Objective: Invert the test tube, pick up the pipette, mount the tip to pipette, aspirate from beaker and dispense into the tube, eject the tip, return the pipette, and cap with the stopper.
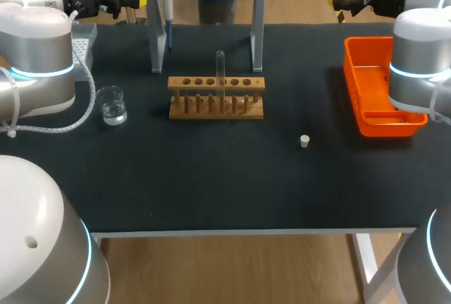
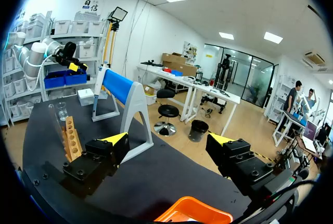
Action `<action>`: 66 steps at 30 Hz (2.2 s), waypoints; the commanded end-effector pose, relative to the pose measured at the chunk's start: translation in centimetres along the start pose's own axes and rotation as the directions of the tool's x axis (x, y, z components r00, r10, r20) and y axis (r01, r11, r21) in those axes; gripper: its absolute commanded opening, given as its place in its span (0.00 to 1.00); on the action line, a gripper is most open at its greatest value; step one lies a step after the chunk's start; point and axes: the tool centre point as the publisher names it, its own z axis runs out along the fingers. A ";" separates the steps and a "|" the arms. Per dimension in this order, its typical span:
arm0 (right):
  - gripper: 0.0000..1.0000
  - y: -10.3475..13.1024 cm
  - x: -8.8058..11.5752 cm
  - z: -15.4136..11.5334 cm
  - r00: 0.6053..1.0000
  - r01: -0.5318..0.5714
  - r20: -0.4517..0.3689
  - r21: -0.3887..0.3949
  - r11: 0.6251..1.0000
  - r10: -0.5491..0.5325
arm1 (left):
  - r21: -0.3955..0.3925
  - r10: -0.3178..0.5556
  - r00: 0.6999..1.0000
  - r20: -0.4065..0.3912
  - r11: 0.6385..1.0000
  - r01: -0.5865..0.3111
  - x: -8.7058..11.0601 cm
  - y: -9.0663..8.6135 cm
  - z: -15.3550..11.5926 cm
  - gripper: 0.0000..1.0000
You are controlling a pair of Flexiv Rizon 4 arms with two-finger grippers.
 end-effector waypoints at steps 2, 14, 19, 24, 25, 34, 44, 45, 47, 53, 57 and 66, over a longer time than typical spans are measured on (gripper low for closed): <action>1.00 0.0 -0.1 0.0 1.000 0.000 -0.001 -0.001 1.000 0.000 | 0.002 0.000 1.000 0.003 1.000 0.000 0.1 0.1 0.0 1.00; 1.00 0.0 -0.1 0.0 1.000 0.000 -0.001 -0.001 1.000 0.000 | 0.002 0.000 1.000 0.003 1.000 0.000 0.1 0.1 0.0 1.00; 1.00 0.0 1.6 -2.7 0.999 0.002 -0.052 -0.034 0.999 -0.003 | 0.002 0.000 1.000 0.003 1.000 0.000 0.1 0.1 0.0 1.00; 1.00 -0.1 4.9 -6.2 0.991 0.019 -0.134 -0.068 0.998 -0.028 | 0.002 0.000 1.000 0.003 1.000 0.000 0.1 0.1 0.0 1.00; 1.00 -0.3 5.7 -6.8 0.988 0.026 -0.150 -0.075 0.997 -0.037 | 0.002 0.000 1.000 0.003 1.000 0.000 0.1 0.1 0.0 1.00; 1.00 -2.3 13.0 -12.1 0.966 0.015 -0.254 -0.105 0.994 -0.041 | 0.002 0.000 1.000 0.003 1.000 0.000 0.1 0.1 0.0 1.00; 1.00 -5.1 19.0 -15.1 0.958 0.042 -0.277 -0.131 0.990 -0.078 | 0.002 0.000 1.000 0.003 1.000 0.000 0.1 0.1 0.0 1.00; 1.00 -5.5 19.3 -15.1 0.958 0.028 -0.279 -0.127 0.991 -0.063 | 0.002 0.000 1.000 0.003 1.000 0.000 0.1 0.1 0.0 1.00; 1.00 -6.0 20.0 -15.0 0.958 0.008 -0.283 -0.125 0.992 -0.043 | 0.002 0.000 1.000 0.003 1.000 0.000 0.1 0.1 0.0 1.00; 1.00 -7.6 21.5 -14.4 0.955 0.026 -0.290 -0.138 0.990 -0.066 | 0.002 0.000 1.000 0.003 1.000 0.000 0.1 0.1 0.0 1.00; 1.00 -7.7 21.9 -14.3 0.952 0.031 -0.297 -0.145 0.989 -0.073 | 0.002 0.000 1.000 0.003 1.000 0.000 0.1 0.1 0.0 1.00; 1.00 -7.5 22.2 -14.4 0.951 0.047 -0.297 -0.153 0.987 -0.091 | 0.002 0.000 1.000 0.003 1.000 0.000 0.1 0.1 0.0 1.00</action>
